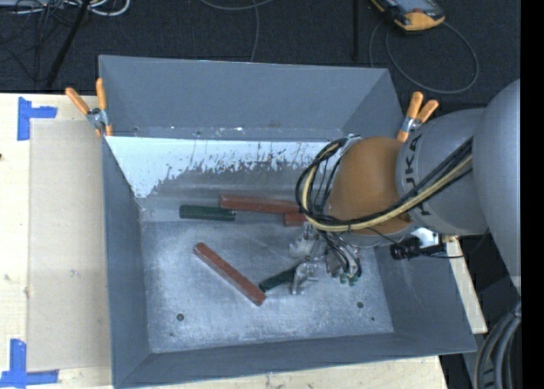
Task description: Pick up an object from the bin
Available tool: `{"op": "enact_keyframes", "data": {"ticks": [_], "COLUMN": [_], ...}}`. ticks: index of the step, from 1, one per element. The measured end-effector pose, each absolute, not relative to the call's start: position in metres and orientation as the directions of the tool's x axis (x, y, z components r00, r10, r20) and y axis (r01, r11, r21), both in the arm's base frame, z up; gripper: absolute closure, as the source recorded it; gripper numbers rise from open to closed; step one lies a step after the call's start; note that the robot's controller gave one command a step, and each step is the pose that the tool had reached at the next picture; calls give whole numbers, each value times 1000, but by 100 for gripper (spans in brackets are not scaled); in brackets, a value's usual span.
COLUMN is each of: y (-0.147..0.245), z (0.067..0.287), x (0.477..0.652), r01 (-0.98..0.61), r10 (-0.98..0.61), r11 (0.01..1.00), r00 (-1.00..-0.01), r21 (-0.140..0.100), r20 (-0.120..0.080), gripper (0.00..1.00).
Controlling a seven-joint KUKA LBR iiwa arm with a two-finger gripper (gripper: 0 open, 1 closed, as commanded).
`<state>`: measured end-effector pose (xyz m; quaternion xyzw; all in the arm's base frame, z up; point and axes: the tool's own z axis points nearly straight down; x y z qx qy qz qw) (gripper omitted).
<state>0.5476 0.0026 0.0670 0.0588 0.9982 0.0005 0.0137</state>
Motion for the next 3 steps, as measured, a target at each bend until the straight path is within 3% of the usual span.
{"op": "enact_keyframes", "data": {"ticks": [3], "y": [3], "z": [78], "x": [546], "r01": [114], "r10": [114], "r11": [993], "r00": [-993], "r21": [2], "r20": [-18], "gripper": [100]}}
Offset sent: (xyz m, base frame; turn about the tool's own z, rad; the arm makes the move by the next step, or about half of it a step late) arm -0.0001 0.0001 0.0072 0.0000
